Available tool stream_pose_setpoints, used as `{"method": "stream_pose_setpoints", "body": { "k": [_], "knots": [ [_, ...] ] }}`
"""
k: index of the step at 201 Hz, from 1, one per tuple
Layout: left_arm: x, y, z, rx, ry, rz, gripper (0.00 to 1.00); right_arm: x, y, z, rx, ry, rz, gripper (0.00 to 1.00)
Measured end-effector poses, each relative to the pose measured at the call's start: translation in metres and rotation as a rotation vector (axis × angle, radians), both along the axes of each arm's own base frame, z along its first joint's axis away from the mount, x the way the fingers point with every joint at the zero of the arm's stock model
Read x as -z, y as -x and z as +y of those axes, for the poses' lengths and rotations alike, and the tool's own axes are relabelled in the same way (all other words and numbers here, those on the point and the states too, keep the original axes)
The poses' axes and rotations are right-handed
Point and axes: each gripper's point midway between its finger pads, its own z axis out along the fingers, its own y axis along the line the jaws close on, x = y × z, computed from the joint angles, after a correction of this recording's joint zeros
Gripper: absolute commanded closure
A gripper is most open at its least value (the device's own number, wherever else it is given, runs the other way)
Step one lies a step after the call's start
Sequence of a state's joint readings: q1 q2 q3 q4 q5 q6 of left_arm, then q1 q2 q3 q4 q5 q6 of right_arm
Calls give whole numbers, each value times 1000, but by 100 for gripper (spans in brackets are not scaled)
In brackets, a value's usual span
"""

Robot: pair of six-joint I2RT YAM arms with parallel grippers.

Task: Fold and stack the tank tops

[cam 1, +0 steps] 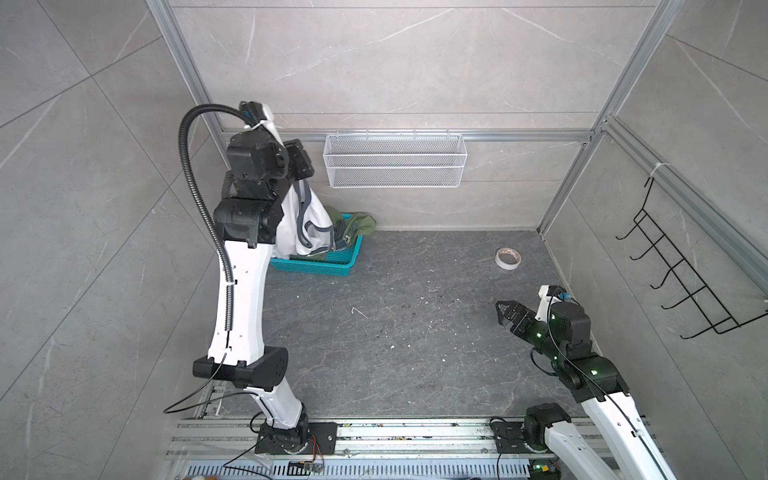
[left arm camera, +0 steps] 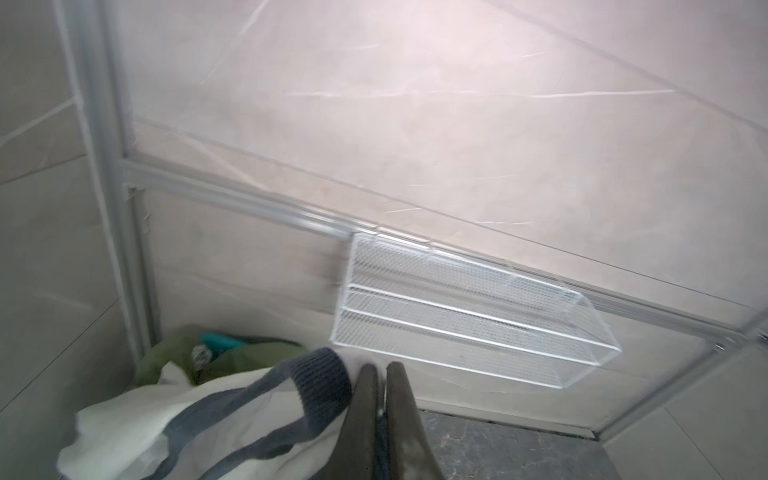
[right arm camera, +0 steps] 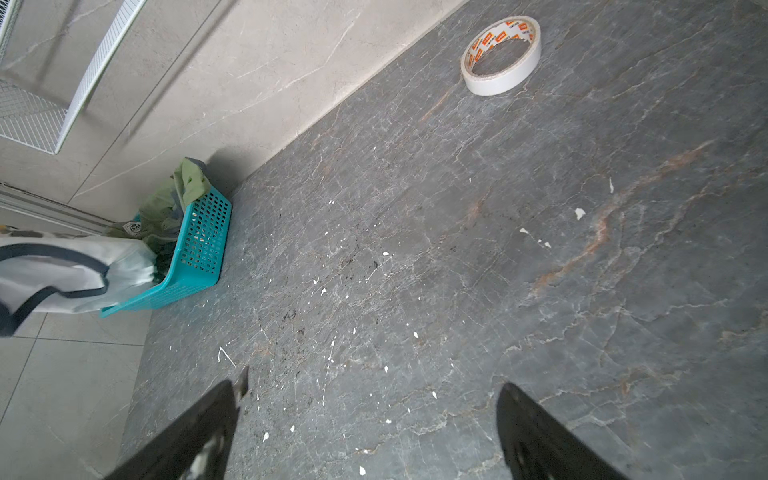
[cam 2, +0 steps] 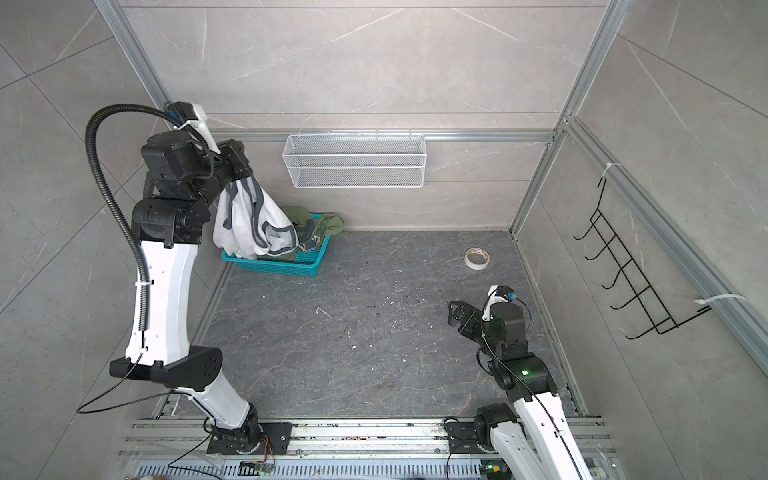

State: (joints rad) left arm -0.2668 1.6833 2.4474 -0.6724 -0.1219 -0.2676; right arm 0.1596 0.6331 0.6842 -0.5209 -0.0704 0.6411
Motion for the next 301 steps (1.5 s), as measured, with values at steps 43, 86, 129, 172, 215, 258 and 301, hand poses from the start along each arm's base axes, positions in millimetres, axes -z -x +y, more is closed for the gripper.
{"method": "stream_pose_setpoints", "body": {
  "k": [43,86,129,172,215,258,301],
  "knots": [
    [-44,88,-75,247,-49,-136,100,-5,0,0,0,-5,-10,3],
    [-28,125,-122,419,-55,-118,100,-22,-1,-1,7,-5,-41,3],
    [108,77,-261,657,-59,190,80,-28,-1,-10,53,27,-33,3],
    [362,74,-378,811,-216,761,22,-11,4,-27,125,91,50,3],
    [406,83,-289,599,-320,961,21,3,1,-3,-3,44,78,8],
    [341,33,-38,43,-10,840,22,46,-18,51,-213,-18,213,11],
    [327,36,64,-181,149,764,22,78,-16,133,-434,33,298,16]
  ]
}}
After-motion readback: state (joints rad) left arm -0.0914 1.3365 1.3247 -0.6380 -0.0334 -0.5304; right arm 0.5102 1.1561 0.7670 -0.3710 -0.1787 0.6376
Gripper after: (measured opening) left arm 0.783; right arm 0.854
